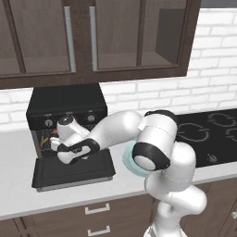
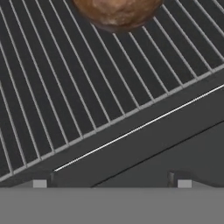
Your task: Pick up the kebab skewer and baguette bread, and place them inside the toaster oven. Close the toaster oven door and start by setting the timer.
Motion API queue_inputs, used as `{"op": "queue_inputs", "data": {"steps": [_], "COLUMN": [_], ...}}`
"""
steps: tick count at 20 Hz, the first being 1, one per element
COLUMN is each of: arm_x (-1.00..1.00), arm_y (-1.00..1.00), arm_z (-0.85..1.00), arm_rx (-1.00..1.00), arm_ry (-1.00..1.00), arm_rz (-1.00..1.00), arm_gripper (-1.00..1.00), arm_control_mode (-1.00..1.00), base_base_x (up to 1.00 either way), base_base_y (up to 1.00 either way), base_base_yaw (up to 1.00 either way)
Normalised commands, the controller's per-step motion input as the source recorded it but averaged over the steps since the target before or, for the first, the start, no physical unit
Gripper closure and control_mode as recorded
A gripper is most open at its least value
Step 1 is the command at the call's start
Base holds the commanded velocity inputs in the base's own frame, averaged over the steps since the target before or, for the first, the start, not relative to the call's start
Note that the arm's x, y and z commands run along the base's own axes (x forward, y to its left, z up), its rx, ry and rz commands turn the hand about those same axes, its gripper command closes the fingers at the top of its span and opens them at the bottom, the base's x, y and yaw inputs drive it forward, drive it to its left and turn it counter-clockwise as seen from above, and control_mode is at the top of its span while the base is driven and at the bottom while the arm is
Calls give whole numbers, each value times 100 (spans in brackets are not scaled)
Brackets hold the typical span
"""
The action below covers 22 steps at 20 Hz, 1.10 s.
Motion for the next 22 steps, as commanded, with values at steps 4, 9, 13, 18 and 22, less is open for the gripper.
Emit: {"op": "queue_inputs", "data": {"steps": [4,9,13,18,22], "arm_x": [33,38,-5,-65,-94], "arm_y": [-16,-5,-10,-1,-6], "arm_z": [-17,-12,0,0,1], "arm_rx": [-2,-2,0,0,0], "arm_ry": [0,0,0,0,0], "arm_rz": [-11,-10,-3,0,0], "arm_gripper": [-100,-100,-100,-100,-100], "arm_control_mode": [-100,-100,-100,-100,-100], "base_base_x": [0,0,0,0,0], "base_base_y": [0,0,0,0,0], "base_base_yaw": [0,0,0,0,0]}}
